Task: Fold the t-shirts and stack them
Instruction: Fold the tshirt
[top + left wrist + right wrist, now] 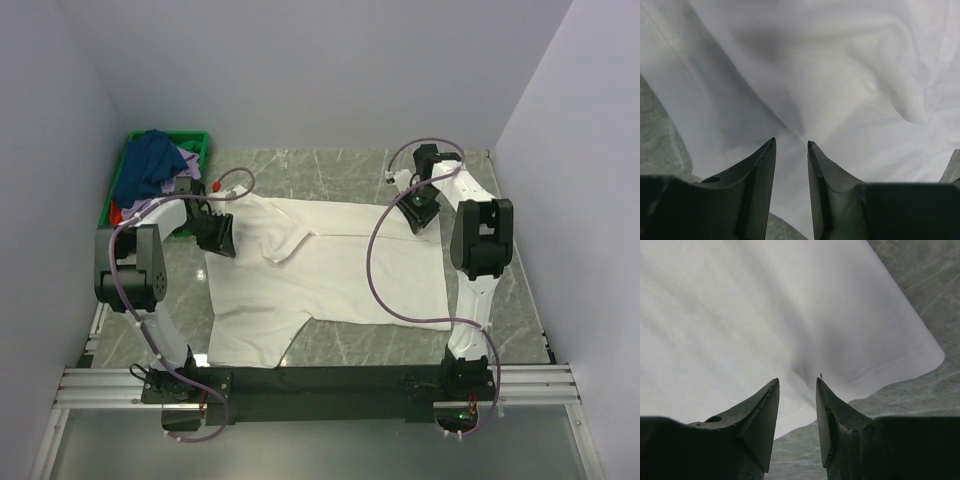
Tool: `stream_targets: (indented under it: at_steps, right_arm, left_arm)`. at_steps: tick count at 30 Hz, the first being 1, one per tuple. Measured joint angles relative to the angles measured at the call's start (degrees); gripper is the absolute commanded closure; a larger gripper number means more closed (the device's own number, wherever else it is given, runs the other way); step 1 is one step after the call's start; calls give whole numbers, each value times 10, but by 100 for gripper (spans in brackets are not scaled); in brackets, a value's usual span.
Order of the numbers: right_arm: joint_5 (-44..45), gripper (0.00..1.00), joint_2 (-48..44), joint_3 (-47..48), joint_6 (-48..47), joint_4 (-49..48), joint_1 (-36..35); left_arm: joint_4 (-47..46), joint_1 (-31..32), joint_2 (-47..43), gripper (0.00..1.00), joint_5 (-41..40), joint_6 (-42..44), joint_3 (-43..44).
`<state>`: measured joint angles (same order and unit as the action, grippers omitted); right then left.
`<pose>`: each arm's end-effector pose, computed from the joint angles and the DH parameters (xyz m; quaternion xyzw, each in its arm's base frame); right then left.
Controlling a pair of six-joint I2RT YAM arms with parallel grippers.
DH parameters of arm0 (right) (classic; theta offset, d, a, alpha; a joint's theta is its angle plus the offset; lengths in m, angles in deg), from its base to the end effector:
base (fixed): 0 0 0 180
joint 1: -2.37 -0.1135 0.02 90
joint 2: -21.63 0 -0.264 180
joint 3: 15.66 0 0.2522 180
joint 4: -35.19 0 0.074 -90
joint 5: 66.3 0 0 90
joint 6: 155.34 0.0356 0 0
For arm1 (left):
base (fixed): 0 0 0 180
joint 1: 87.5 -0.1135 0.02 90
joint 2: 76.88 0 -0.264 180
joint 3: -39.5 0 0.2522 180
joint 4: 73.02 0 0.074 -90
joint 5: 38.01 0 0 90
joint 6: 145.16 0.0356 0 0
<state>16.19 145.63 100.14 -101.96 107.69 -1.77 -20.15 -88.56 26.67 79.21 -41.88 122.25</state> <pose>0.4334 0.0360 0.1885 -0.3513 0.9305 0.0400 0.0959 0.3476 -0.0099 0.1792 0.1356 0.9530 -0.2139 0.1660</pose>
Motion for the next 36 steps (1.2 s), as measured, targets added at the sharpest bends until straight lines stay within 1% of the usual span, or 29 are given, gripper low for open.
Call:
stream_targets:
  at_steps: [6,12,16,26,29,30,32,33,36]
  right_arm:
    - [2,58,1,0,11,-1,0]
    - [4,59,8,2,15,-4,0]
    - [6,59,20,4,15,-6,0]
    - [8,59,27,4,14,-6,0]
    - [9,60,27,4,14,-6,-1]
    - [9,59,27,4,14,-6,-1]
    - [10,60,27,4,14,-6,-1]
    - [11,60,27,4,14,-6,-1]
    - [21,60,27,4,15,-6,-1]
  left_arm:
    - [-13,-1,36,66,1,-26,0]
    - [-17,-1,40,68,11,-36,0]
    - [-18,-1,42,72,19,-40,0]
    - [-23,-1,42,76,30,-52,0]
    - [-24,0,42,84,30,-56,0]
    - [-25,0,42,90,29,-57,0]
    - [-25,0,42,95,29,-58,1]
    - [-24,0,42,99,29,-57,2]
    - [-18,0,42,99,28,-55,5]
